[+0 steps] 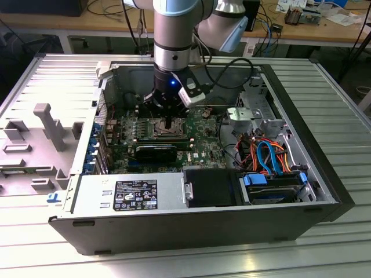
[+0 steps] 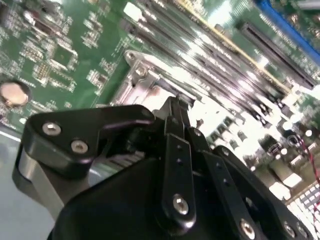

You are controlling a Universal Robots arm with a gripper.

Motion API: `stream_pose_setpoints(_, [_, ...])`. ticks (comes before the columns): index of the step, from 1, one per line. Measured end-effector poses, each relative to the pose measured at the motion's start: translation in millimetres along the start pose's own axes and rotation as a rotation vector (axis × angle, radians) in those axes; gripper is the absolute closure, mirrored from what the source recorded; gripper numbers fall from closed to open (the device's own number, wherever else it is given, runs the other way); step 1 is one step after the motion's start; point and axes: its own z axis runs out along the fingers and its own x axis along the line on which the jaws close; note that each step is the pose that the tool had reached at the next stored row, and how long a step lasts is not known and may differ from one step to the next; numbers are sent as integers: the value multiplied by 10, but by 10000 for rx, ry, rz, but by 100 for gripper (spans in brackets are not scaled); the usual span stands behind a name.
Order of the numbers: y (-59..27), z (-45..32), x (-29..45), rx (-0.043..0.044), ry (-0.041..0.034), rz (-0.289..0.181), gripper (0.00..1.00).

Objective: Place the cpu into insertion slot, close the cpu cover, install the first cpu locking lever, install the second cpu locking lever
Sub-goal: 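Install the first cpu locking lever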

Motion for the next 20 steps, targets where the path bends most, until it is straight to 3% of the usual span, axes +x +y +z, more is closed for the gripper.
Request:
stream_pose_setpoints(2, [2,-10,40,0,-19,3,89])
stream_pose_setpoints(8, [-7,-158,49,-128,-35,-2,89])
stream_pose_setpoints(14, [-5,-204,122,-336,-101,-6,89])
stream_pose_setpoints(17, [-5,-231,138,-356,-112,-8,89])
stream_pose_setpoints(20, [-11,-329,145,-389,-116,-6,89])
